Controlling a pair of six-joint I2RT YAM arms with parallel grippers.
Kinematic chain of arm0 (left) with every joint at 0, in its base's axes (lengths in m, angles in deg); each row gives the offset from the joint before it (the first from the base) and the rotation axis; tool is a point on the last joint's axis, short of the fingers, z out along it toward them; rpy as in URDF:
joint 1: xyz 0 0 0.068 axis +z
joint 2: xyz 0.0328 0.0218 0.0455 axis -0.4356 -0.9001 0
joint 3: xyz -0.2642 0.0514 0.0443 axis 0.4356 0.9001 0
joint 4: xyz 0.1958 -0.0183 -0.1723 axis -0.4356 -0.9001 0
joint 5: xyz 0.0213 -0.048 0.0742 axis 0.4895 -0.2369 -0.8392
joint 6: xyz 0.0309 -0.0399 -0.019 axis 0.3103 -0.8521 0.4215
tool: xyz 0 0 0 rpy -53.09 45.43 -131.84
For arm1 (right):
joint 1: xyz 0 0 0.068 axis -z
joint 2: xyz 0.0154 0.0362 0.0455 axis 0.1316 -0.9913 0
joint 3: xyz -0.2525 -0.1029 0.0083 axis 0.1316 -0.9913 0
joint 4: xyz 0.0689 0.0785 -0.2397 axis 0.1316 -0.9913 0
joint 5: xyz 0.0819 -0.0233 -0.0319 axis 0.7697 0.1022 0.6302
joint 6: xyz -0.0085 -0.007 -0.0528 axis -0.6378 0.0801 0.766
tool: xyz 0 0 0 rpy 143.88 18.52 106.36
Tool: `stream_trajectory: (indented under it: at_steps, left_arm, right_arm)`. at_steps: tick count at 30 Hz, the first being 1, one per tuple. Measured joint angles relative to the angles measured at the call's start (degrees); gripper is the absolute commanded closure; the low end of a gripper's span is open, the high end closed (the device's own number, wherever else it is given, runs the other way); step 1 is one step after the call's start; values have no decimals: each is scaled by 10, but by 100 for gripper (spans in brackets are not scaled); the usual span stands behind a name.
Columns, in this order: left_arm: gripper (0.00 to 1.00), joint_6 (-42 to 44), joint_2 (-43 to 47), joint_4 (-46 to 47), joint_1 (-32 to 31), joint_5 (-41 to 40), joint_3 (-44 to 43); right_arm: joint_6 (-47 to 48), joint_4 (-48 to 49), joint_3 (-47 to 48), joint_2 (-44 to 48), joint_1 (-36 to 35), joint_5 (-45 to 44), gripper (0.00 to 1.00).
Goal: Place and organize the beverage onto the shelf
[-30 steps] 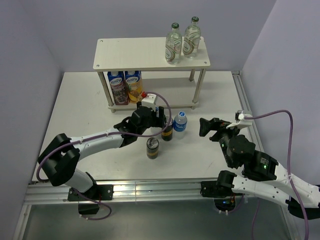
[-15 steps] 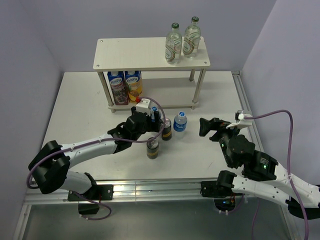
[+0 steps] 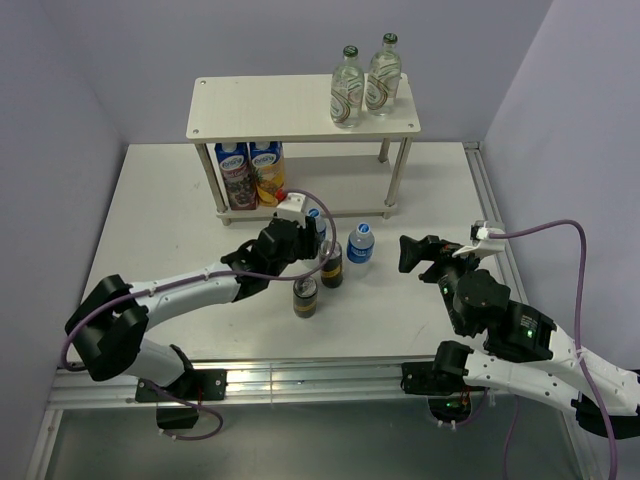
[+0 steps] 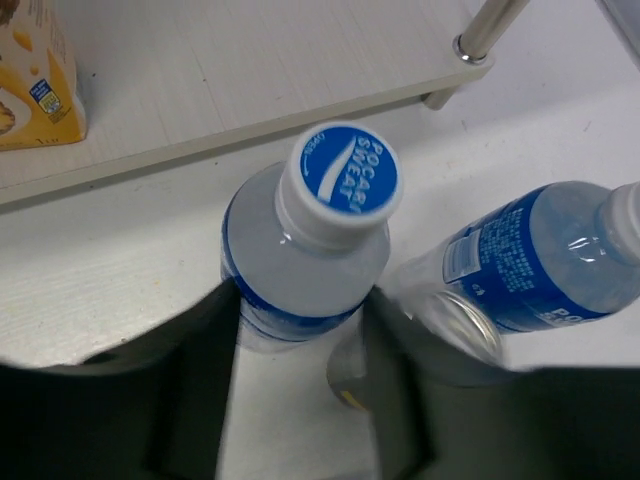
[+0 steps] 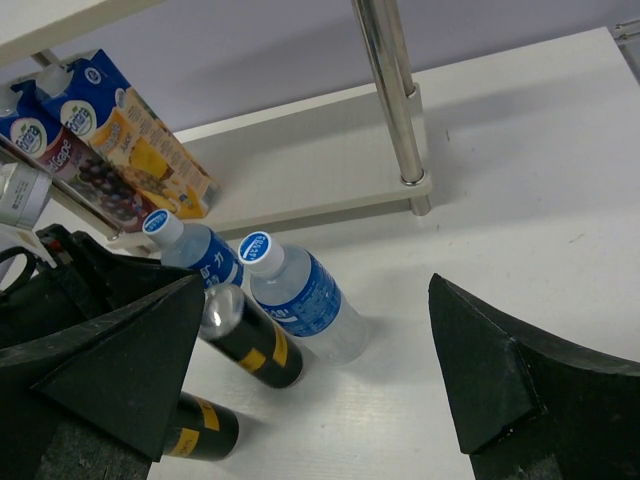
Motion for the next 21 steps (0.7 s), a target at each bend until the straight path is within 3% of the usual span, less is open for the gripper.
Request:
stream_trajectory:
  at_steps: [3,10,11,14,15,16,18,21]
  left_arm:
    - [74,6,-14,-4,0,0,-13]
    - [82,11,-23,-10,0,0,-24]
    - [79,11,-23,-10,0,0,-24]
    - [47,12,-23,-10,0,0,-24]
    - [31,13,-23,-11,0,-2,-24]
    - [23,16,-22,-11,0,-3,-24]
    - [12,13,-22,-9,0,-2,-24]
    - [7,11,-22,-9,0,3,-24]
  right_arm:
    - [0,0,0,0,0,-2,0]
    - [0,0,0,0,0,-2,0]
    - [0,0,0,0,0,-2,0]
    - [0,0,0,0,0,-2,0]
    - [0,0,0,0,0,-2,0]
    - [0,0,0,0,0,-2,0]
    - [0,0,-3,0,0,-2,0]
    - [0,0,-7,0,0,-2,0]
